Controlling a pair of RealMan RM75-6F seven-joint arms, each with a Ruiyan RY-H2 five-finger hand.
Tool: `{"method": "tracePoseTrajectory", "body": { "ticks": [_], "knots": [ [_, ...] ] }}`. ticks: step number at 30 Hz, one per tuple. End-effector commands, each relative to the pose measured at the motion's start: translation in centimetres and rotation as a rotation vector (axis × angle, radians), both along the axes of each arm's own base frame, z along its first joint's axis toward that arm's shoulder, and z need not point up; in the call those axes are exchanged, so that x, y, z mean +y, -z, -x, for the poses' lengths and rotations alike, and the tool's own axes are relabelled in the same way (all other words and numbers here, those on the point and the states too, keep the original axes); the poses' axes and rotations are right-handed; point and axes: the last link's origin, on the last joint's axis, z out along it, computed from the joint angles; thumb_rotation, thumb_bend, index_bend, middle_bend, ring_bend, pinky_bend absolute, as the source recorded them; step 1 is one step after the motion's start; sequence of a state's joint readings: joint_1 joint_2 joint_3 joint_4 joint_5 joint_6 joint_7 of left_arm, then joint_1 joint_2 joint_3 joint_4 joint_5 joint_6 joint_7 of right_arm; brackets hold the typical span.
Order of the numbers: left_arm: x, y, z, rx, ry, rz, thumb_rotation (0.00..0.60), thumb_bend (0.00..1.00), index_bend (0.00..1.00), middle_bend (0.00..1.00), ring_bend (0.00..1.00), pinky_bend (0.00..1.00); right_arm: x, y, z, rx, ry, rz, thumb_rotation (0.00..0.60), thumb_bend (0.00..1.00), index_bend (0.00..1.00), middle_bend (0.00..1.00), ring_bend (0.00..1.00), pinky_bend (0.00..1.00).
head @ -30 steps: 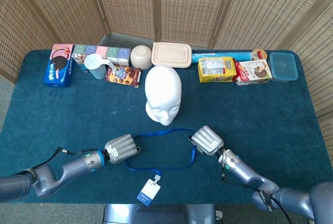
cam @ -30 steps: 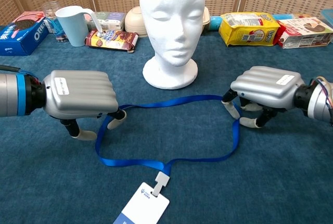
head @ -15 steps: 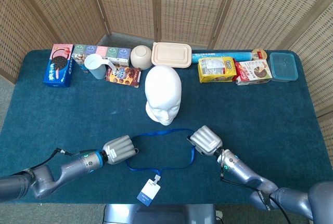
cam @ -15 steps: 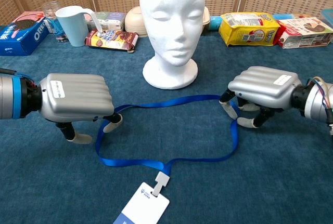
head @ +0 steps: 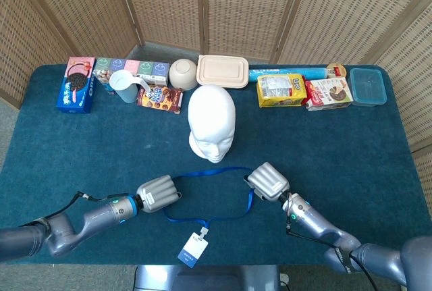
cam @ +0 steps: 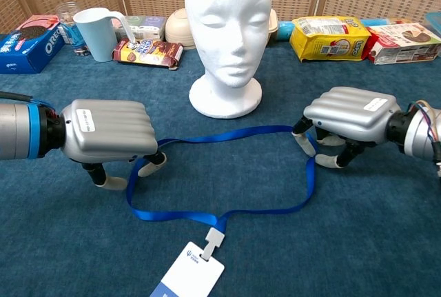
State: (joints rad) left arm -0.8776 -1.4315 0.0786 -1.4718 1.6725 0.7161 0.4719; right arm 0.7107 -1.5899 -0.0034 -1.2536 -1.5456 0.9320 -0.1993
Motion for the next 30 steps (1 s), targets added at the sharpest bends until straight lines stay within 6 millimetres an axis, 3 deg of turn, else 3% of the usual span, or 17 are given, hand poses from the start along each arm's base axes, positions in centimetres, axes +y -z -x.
{"method": "tracePoseTrajectory", "body": {
  "ticks": [1,30],
  "knots": [
    [0.04,0.07,-0.04,0.001,0.001,-0.001,0.54,0.34,0.51,1.0,1.0,1.0,-0.01,-0.02,0.04,-0.002,0.003,0.0,0.6,0.5,0.71,1.0,1.0,1.0],
    [0.16,0.78,0.11,0.038,-0.014,-0.005,0.565,0.47,0.59,1.0,1.0,1.0,-0.14,0.1,0.39,-0.008,0.024,0.0,0.599,0.5,0.74,1.0,1.0,1.0]
  ]
}}
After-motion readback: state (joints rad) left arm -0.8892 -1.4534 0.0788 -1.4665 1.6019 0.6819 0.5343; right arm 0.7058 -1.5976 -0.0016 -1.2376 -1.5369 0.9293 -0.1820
